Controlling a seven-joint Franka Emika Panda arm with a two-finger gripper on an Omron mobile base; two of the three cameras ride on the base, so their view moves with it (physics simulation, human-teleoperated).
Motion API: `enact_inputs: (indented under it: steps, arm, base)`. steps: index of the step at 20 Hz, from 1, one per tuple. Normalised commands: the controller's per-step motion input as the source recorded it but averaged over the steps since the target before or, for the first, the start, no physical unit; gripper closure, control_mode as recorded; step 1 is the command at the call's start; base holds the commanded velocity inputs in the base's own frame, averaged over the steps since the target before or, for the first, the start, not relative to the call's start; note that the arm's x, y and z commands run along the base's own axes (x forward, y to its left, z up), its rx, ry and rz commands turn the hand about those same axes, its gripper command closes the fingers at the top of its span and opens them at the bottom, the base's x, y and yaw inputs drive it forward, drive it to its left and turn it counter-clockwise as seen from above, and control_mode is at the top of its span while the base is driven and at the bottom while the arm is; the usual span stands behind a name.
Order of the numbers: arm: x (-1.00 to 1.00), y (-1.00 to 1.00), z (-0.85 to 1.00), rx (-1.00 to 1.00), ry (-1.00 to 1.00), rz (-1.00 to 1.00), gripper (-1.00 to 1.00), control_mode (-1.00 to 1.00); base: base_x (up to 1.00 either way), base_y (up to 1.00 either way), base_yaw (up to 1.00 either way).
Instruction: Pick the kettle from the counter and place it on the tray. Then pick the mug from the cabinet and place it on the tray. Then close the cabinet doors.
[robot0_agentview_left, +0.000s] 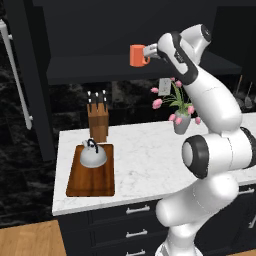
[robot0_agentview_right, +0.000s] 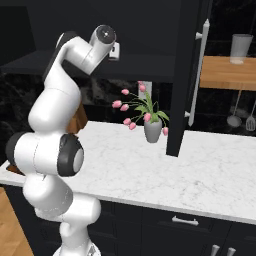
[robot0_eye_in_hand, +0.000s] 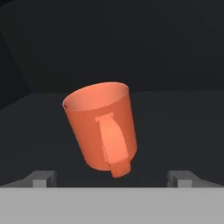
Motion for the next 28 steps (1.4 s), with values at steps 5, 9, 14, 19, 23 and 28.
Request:
enact_inputs:
  steps: [5,9,14,19,23,28]
  arm:
    - [0.52,0.02,-0.11,0.0,0.0,0.0,-1.0,-1.0]
    - [0.35,0.08,-0.09,0.0,0.0,0.0,-1.0,-1.0]
    - [0.15,0.15,-0.05,0.0,0.0,0.01,-1.0,-1.0]
    - [0.2,0.11,-0.09,0.0,0.0,0.0,-1.0,-1.0]
    - [0.14,0.11,-0.11,0.0,-0.03,0.0,1.0,-1.0]
    - [0.0,0.01,-0.06,-0.03,-0.08,0.0,1.0,-1.0]
  base:
    - [0.0,0.0,0.0]
    - [0.0,0.0,0.0]
    - [0.0,0.0,0.0]
    - [0.0,0.0,0.0]
    - [0.0,0.0,0.0]
    - [0.0,0.0,0.0]
